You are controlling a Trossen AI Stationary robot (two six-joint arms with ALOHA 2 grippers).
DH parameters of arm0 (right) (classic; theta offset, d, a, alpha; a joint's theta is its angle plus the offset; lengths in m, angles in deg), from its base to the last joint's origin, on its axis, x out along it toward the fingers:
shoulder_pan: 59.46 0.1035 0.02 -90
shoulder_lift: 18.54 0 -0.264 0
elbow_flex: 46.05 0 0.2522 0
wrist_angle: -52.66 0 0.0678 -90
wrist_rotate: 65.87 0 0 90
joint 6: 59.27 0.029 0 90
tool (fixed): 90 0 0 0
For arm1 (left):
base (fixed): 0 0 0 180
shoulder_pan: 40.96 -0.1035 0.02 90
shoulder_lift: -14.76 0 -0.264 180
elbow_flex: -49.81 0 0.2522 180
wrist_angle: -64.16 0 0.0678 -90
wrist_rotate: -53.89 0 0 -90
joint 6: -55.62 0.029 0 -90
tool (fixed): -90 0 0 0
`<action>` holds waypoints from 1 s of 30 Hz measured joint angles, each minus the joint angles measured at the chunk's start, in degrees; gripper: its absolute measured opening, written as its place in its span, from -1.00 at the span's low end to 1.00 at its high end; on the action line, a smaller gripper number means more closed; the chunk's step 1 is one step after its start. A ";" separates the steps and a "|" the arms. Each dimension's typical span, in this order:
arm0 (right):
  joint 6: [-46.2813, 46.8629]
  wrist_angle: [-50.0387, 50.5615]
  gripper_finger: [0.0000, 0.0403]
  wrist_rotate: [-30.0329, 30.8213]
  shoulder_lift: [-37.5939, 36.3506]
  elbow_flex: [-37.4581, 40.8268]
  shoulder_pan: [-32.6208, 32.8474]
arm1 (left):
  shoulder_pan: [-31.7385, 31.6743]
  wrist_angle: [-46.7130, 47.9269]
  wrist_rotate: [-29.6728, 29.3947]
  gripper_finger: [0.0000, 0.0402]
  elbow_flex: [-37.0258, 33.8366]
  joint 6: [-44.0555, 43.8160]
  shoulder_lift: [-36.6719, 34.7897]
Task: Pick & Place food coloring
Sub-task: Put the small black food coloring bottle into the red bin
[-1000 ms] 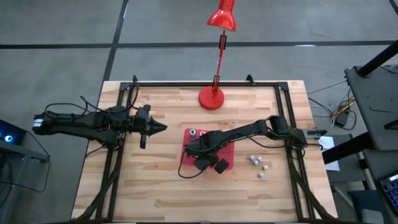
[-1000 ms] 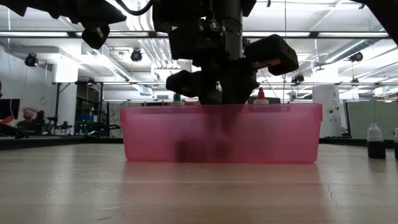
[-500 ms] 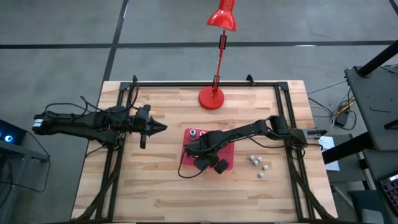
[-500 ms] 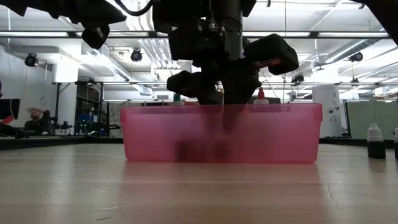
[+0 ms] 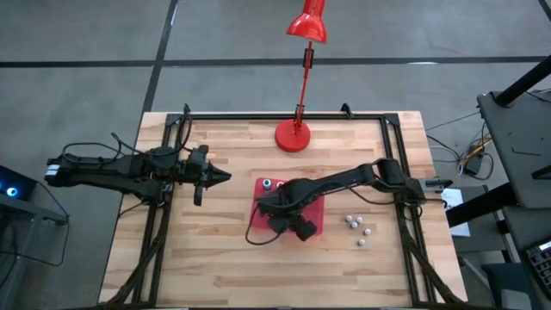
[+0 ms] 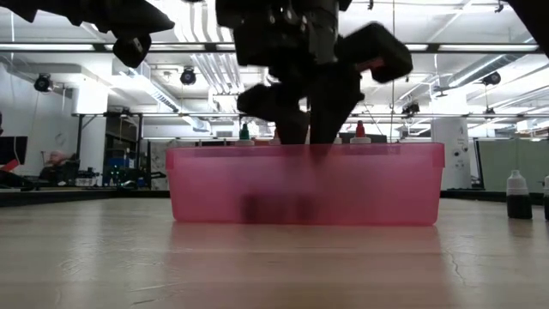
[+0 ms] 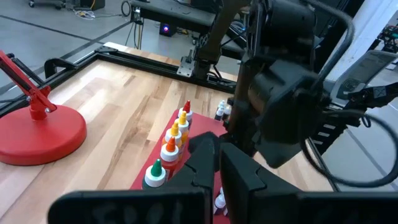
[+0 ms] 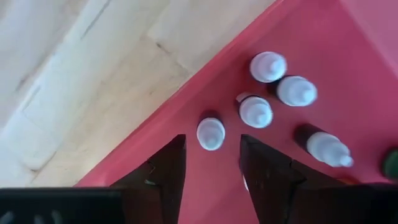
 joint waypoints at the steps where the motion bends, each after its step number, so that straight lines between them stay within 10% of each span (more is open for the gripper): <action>1: 0.63 0.02 -0.28 0.02 -0.50 0.00 0.00 | 0.02 0.02 0.00 -1.00 0.00 0.00 0.00; 30: 31.12 18.66 -0.36 -0.05 -8.21 -0.44 3.00 | 0.00 -0.04 0.02 -1.00 0.00 -0.17 -0.01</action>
